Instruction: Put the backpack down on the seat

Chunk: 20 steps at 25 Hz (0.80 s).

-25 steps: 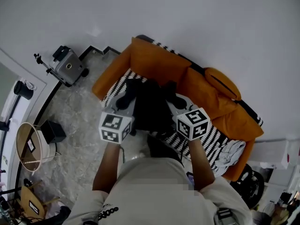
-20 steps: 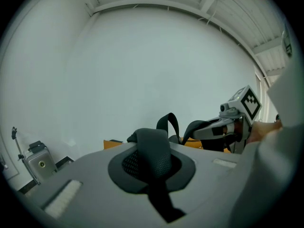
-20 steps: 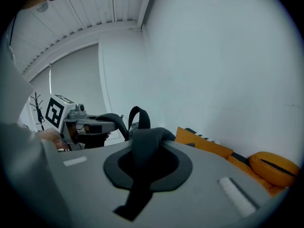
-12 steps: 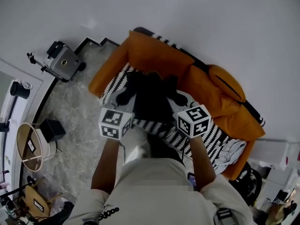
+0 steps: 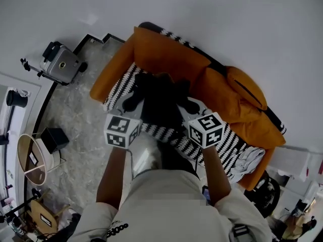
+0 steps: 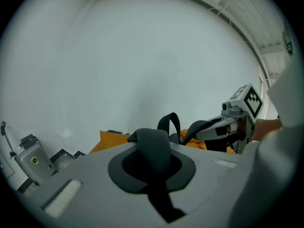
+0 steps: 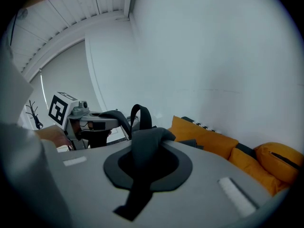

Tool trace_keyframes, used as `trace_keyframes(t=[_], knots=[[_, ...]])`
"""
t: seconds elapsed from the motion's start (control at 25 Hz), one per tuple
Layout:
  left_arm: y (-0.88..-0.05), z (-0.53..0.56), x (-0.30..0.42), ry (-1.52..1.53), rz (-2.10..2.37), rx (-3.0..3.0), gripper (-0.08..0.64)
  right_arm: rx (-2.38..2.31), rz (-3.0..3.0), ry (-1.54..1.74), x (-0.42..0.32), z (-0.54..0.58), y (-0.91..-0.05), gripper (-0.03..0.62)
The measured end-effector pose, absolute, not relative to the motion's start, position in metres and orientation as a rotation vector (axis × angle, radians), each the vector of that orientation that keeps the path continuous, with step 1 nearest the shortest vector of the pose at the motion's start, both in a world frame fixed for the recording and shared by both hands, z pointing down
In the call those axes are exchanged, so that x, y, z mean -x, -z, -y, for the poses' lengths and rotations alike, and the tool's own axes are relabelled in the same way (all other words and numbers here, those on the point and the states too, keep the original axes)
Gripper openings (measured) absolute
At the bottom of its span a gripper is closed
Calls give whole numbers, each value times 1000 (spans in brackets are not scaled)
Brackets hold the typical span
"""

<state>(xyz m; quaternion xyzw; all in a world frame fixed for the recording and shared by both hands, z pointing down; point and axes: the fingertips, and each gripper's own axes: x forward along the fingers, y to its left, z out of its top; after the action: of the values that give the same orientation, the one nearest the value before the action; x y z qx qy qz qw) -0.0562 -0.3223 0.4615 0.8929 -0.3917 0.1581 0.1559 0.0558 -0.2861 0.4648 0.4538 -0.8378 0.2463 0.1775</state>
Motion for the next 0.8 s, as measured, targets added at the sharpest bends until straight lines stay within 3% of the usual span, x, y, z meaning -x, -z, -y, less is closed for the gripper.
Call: trace_keyframes(t=[0.8], knots=[[-514,382,45,-539,1076,-2473,12,-1254,2345,-784,-67,343,-511,15]])
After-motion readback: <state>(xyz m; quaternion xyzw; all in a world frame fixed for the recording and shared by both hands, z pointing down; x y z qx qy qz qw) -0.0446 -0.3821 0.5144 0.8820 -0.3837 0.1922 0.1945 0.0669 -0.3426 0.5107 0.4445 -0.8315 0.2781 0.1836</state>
